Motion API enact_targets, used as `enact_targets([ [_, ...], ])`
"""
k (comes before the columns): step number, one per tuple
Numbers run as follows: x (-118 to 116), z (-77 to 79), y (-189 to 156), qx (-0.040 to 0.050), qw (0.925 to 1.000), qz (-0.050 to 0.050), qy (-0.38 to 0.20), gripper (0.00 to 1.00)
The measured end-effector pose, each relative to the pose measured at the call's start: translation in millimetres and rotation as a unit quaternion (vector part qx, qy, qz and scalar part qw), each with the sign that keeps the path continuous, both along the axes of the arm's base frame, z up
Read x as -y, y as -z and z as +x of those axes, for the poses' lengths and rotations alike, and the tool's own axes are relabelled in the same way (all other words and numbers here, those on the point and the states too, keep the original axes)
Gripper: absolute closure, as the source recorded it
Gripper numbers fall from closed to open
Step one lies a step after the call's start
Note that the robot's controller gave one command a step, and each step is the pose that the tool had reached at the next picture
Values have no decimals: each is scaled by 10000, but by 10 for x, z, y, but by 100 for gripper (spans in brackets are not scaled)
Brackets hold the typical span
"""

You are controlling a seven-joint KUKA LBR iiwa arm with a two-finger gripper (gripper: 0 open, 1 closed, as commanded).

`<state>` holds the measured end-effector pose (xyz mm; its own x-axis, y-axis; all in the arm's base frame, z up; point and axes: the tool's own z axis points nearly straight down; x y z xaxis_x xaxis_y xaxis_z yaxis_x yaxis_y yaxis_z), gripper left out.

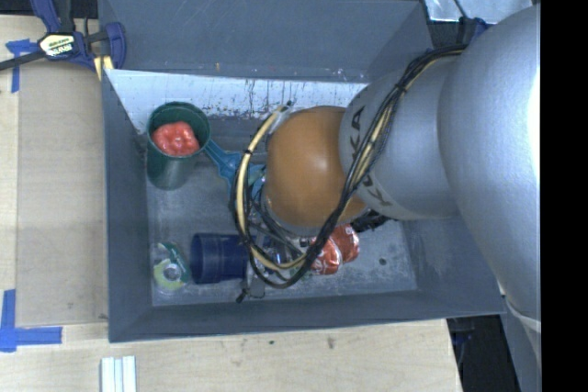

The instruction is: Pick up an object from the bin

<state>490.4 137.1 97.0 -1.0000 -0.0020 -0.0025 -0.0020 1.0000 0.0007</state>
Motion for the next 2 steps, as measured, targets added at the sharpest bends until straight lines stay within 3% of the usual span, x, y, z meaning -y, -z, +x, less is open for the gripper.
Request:
enact_targets([
  [1,-63,-56,-2,-61,9989,-15,-458,0],
  [2,-112,0,168,-26,9999,-5,158,0],
])
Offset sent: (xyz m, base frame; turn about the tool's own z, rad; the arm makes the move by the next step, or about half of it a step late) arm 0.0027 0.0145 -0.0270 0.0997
